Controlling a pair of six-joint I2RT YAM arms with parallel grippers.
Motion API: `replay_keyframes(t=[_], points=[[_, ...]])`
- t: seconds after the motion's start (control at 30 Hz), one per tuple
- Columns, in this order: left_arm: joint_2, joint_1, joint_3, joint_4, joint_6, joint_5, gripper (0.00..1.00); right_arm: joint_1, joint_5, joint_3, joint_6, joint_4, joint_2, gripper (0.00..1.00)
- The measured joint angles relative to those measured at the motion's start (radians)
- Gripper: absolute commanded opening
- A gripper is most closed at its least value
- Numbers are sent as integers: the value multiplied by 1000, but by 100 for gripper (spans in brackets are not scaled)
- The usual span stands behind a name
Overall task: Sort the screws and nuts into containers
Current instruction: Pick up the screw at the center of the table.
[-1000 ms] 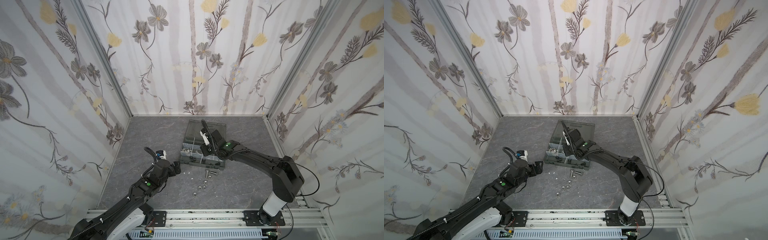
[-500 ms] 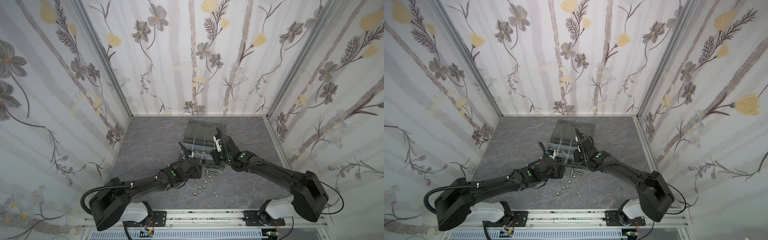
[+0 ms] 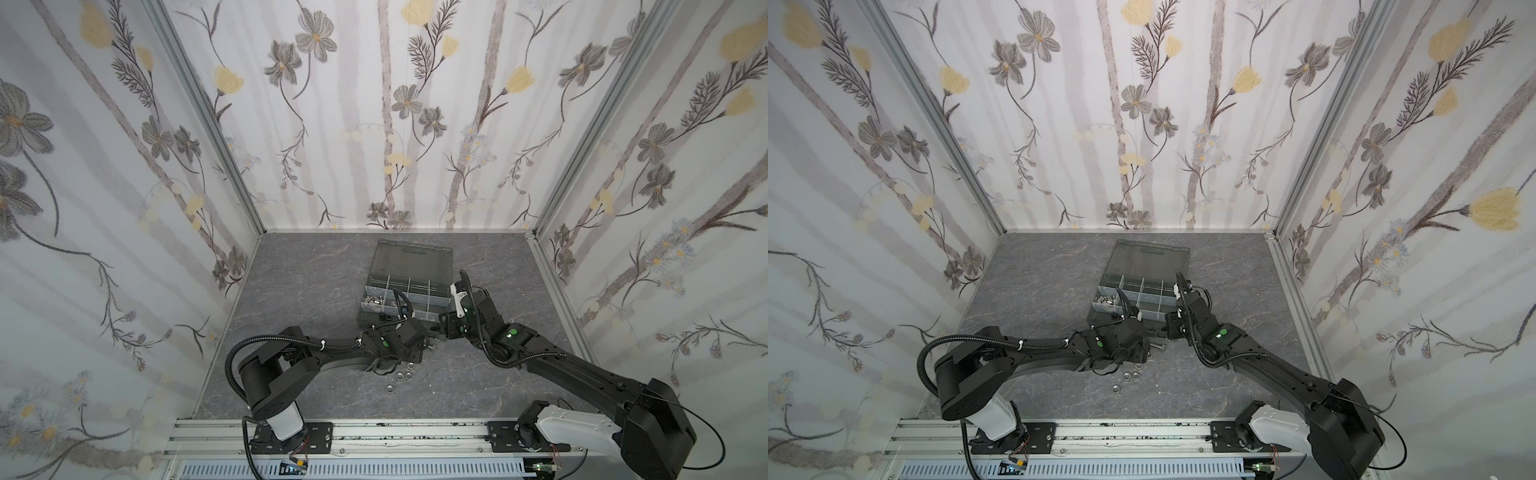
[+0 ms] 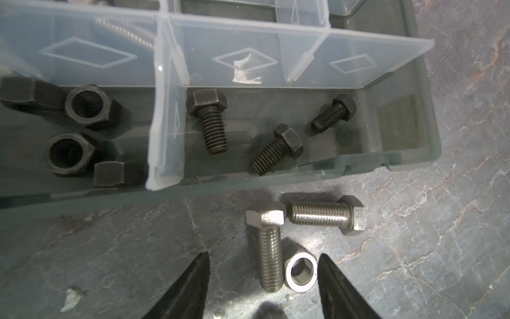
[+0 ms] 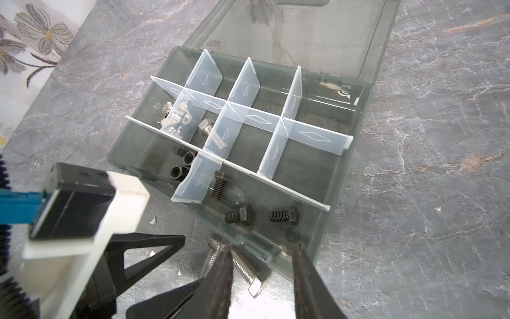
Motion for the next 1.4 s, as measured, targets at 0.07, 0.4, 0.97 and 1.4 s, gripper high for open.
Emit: replay_keyframes(t=[0.07, 0.4, 0.97, 1.4], points=[[16, -2, 8, 0, -6, 3, 55, -3, 0, -5, 0, 2, -2, 37], [69, -11, 31, 1, -19, 6, 41, -6, -1, -22, 7, 3, -11, 37], [88, -12, 46, 1, -41, -19, 31, -9, -1, -33, 11, 24, -16, 37], [102, -12, 43, 22, -59, -27, 16, -11, -2, -43, 12, 25, -26, 37]])
